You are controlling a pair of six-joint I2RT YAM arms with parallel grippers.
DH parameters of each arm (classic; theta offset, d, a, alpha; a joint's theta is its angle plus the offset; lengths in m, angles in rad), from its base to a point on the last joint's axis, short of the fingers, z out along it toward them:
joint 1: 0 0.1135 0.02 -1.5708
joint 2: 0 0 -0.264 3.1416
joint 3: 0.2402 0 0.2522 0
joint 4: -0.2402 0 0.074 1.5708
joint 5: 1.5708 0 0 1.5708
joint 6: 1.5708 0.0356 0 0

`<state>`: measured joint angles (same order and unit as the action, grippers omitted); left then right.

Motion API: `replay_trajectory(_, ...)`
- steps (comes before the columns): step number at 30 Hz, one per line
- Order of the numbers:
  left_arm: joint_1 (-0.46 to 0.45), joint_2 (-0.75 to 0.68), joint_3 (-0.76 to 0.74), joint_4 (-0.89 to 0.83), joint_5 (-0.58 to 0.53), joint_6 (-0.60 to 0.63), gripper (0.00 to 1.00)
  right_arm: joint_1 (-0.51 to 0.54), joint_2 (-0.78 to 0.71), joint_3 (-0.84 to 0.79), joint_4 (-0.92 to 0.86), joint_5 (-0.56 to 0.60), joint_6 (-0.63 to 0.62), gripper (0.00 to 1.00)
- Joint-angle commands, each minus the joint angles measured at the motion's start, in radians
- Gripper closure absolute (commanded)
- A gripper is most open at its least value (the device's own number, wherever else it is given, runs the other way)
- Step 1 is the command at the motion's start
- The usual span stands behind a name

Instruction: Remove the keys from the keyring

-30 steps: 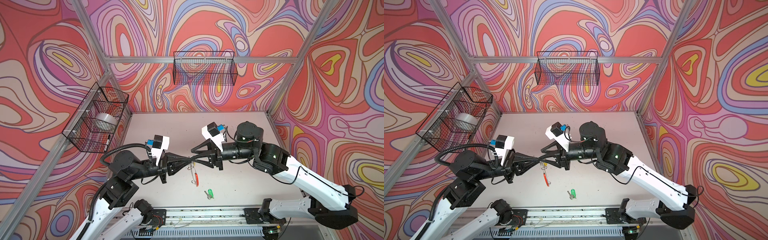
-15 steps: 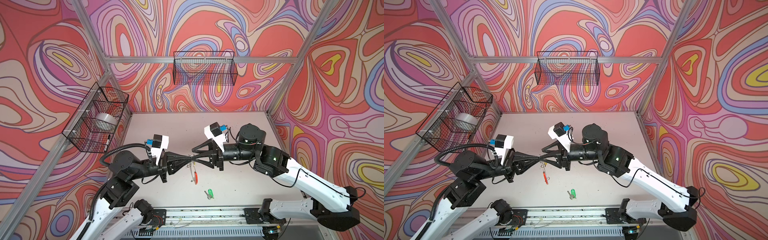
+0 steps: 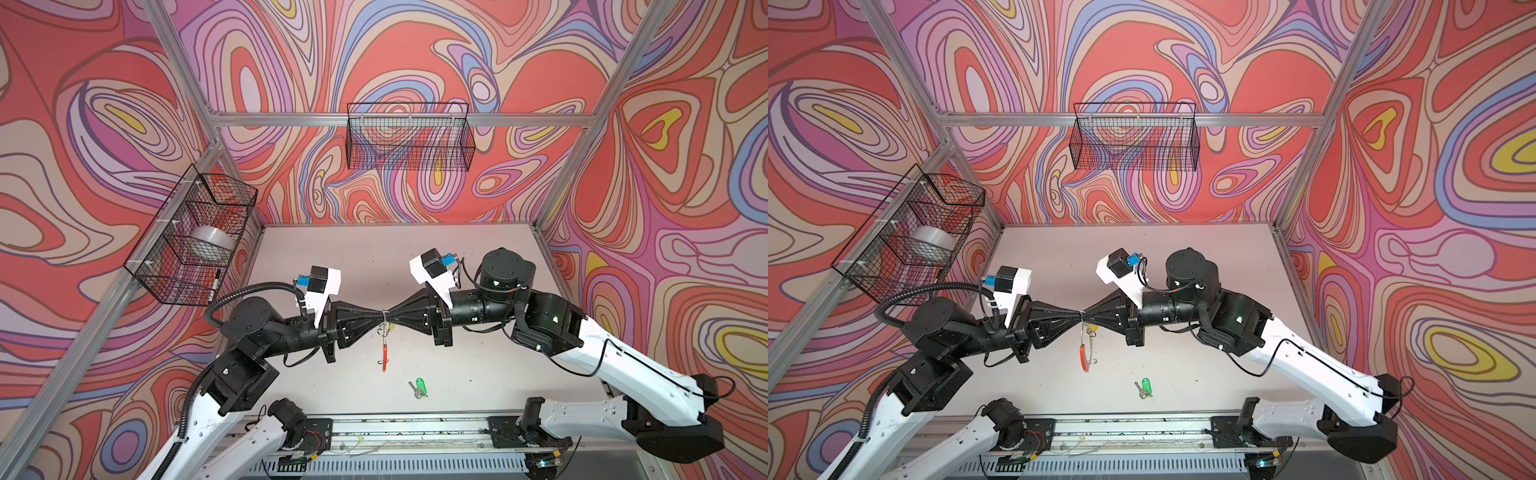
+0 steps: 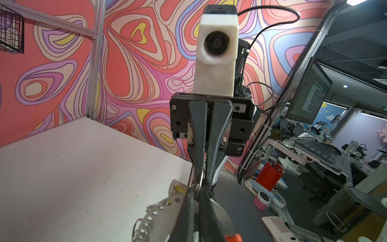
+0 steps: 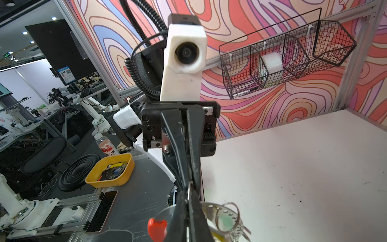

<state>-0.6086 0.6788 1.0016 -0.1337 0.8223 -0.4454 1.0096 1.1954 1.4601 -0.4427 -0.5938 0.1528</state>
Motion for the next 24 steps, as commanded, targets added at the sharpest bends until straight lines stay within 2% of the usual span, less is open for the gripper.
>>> replay_trajectory(1,0.001,0.019,0.075,-0.176,0.068,0.083,0.69,0.002,0.024,0.074,-0.159,-0.032,-0.072,1.00)
replay_trajectory(4,0.001,0.051,0.125,-0.288,0.099,0.130,0.69,-0.015,0.049,0.133,-0.260,-0.080,-0.117,1.00)
replay_trajectory(10,0.001,0.070,0.144,-0.303,0.160,0.132,0.70,-0.055,0.090,0.222,-0.373,-0.150,-0.165,1.00)
replay_trajectory(17,0.001,0.079,0.147,-0.280,0.130,0.115,0.70,-0.066,0.109,0.241,-0.380,-0.201,-0.162,1.00)
replay_trajectory(24,0.001,0.103,0.155,-0.230,0.156,0.085,0.71,-0.066,0.133,0.249,-0.368,-0.223,-0.162,1.00)
